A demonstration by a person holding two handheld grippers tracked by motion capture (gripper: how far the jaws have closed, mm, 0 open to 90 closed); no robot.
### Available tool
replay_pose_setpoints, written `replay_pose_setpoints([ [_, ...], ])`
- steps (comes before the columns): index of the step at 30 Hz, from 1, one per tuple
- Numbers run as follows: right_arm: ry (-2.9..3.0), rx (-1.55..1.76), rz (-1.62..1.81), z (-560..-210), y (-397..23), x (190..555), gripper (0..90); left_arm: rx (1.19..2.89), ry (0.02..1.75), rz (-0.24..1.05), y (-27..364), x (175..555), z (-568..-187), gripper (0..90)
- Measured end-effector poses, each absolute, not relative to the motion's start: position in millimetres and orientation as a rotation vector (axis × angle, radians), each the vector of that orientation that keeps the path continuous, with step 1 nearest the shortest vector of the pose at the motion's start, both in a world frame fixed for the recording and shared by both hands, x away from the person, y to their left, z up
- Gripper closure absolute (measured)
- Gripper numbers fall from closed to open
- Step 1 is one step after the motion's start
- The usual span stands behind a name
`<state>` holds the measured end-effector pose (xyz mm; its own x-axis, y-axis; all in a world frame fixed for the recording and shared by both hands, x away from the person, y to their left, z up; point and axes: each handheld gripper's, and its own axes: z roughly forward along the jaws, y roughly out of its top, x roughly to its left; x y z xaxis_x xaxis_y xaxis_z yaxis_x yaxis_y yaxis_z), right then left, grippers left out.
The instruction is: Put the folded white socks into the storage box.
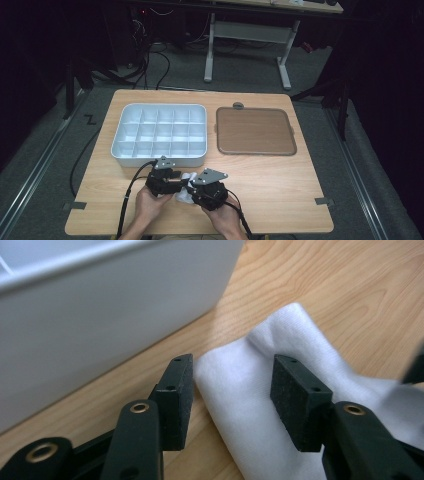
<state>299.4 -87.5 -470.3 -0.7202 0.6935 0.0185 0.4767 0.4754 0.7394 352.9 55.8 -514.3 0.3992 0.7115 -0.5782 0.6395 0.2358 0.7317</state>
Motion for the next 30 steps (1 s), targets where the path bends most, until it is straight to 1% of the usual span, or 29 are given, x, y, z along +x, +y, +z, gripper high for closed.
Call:
replay_pose_setpoints([
  [1, 2.454, 1.02, 1.057, -479, -89, 302, 75.2, 1.468, 1.281, 0.096, 55, 351, -516, 53.0],
  [3, 2.453, 1.031, 1.043, -484, -90, 303, 75.4, 1.479, 1.276, 0.112, 54, 350, -517, 53.4],
  [6, 2.455, 1.073, 1.005, -499, -100, 305, 77.1, 1.489, 1.273, 0.115, 53, 349, -520, 56.0],
  [13, 2.435, 1.102, 1.031, -511, -109, 306, 79.2, 1.505, 1.26, 0.153, 50, 346, -522, 57.1],
  [17, 2.431, 1.098, 1.043, -514, -111, 307, 79.3, 1.506, 1.264, 0.165, 50, 346, -523, 55.6],
  [22, 2.458, 1.074, 1.025, -513, -110, 314, 79.2, 1.51, 1.295, 0.163, 51, 352, -523, 50.4],
  [26, 2.447, 1.066, 1.029, -515, -110, 312, 79.1, 1.505, 1.3, 0.166, 51, 352, -523, 48.7],
  [30, 2.438, 1.08, 1.048, -516, -113, 312, 77.0, 1.482, 1.312, 0.151, 53, 353, -524, 46.8],
])
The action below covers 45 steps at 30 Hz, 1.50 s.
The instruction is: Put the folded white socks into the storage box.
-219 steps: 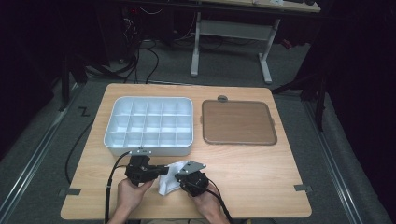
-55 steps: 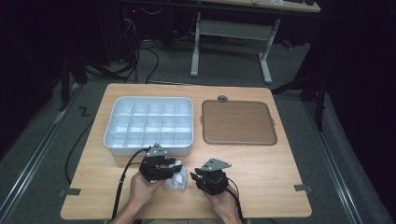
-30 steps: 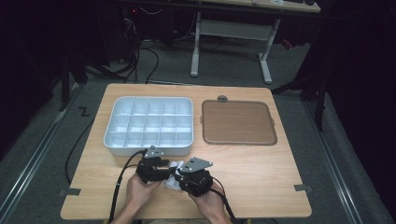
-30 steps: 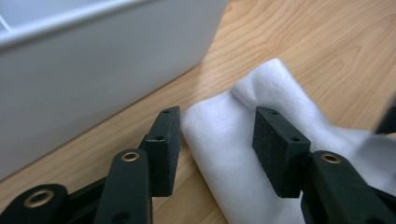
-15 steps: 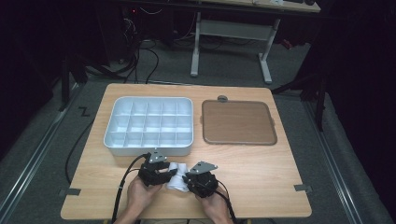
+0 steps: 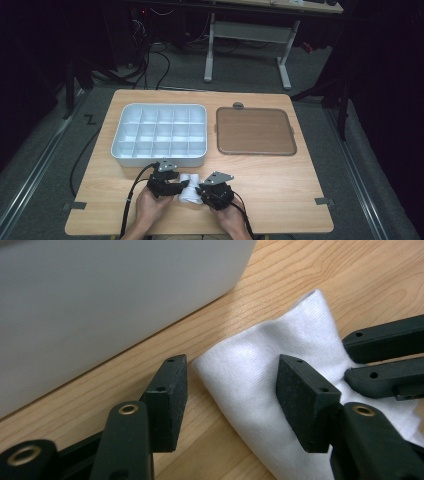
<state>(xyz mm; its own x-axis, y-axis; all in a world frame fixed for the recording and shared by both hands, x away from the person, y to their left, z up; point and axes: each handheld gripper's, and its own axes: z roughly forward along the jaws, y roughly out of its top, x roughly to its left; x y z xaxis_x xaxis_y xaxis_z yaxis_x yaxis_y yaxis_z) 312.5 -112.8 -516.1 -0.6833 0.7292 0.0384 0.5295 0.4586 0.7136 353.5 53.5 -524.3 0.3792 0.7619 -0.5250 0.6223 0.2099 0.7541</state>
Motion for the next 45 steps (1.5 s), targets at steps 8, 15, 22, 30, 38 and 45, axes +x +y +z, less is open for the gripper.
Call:
replay_pose_setpoints([
  [8, 2.444, 1.079, 1.065, -517, -106, 317, 76.9, 1.456, 1.345, 0.146, 65, 359, -525, 44.5],
  [15, 2.44, 1.095, 1.098, -515, -98, 320, 71.3, 1.442, 1.381, 0.148, 74, 362, -522, 37.8],
  [22, 2.406, 1.11, 1.162, -508, -104, 317, 68.3, 1.342, 1.399, 0.066, 84, 362, -509, 24.8],
  [30, 2.367, 1.104, 1.182, -500, -115, 312, 66.9, 1.319, 1.454, 0.029, 77, 367, -507, 20.6],
  [38, 2.278, 1.201, 1.101, -500, -160, 314, 65.8, 1.375, 1.508, 0.031, 65, 373, -519, 21.8],
  [45, 2.179, 1.339, 0.953, -514, -214, 319, 63.0, 1.41, 1.495, 0.025, 63, 372, -521, 35.8],
])
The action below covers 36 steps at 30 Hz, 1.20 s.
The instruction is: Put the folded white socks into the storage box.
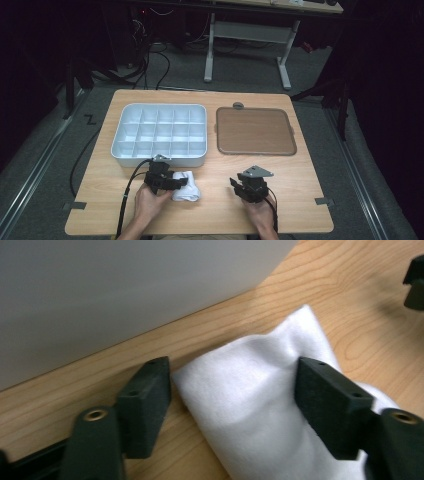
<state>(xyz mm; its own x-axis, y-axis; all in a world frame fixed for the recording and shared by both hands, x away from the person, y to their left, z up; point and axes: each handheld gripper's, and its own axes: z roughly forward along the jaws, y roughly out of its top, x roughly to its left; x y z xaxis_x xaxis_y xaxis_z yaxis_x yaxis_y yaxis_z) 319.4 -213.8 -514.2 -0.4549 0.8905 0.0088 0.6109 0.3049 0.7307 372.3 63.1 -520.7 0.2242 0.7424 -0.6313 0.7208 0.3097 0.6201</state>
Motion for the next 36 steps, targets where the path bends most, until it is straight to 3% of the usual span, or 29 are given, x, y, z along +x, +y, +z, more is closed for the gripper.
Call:
replay_pose_setpoints([
  [14, 2.024, 1.464, 0.863, -531, -268, 321, 51.9, 1.417, 1.509, -0.033, 69, 372, -522, 52.5],
  [28, 2.021, 1.473, 0.864, -532, -271, 324, 47.7, 1.494, 1.472, -0.02, 65, 368, -519, 69.2],
  [36, 2.021, 1.474, 0.864, -532, -271, 324, 47.1, 1.516, 1.452, -0.036, 64, 365, -515, 74.2],
])
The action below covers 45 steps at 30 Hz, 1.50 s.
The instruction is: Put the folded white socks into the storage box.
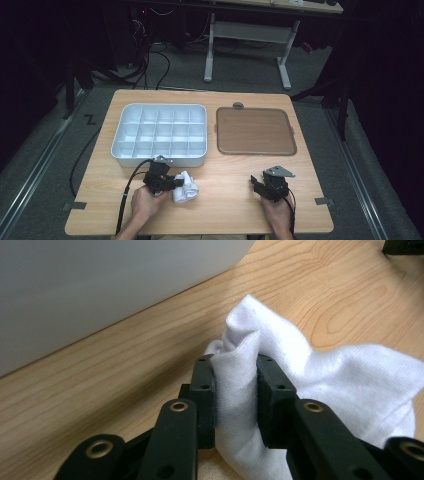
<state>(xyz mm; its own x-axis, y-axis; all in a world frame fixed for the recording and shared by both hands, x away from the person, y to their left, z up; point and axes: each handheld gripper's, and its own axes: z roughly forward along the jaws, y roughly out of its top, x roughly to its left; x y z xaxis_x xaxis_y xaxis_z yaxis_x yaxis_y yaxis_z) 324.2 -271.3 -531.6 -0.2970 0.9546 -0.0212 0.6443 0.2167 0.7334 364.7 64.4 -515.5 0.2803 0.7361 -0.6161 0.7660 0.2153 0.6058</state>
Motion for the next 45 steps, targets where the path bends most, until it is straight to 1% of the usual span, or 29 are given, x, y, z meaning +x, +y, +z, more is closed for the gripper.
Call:
replay_pose_setpoints([
  [9, 2.02, 1.472, 0.863, -532, -271, 324, 46.5, 1.569, 1.382, -0.045, 61, 357, -500, 76.0],
  [18, 2.021, 1.472, 0.863, -532, -271, 324, 46.5, 1.572, 1.331, -0.061, 62, 351, -484, 76.4],
  [35, 2.022, 1.471, 0.865, -532, -271, 325, 45.9, 1.519, 1.305, -0.1, 78, 354, -454, 76.5],
  [41, 2.021, 1.474, 0.865, -532, -271, 325, 45.8, 1.5, 1.309, -0.13, 83, 360, -443, 76.6],
  [45, 2.021, 1.474, 0.864, -532, -271, 325, 45.9, 1.506, 1.309, -0.122, 87, 364, -435, 76.6],
])
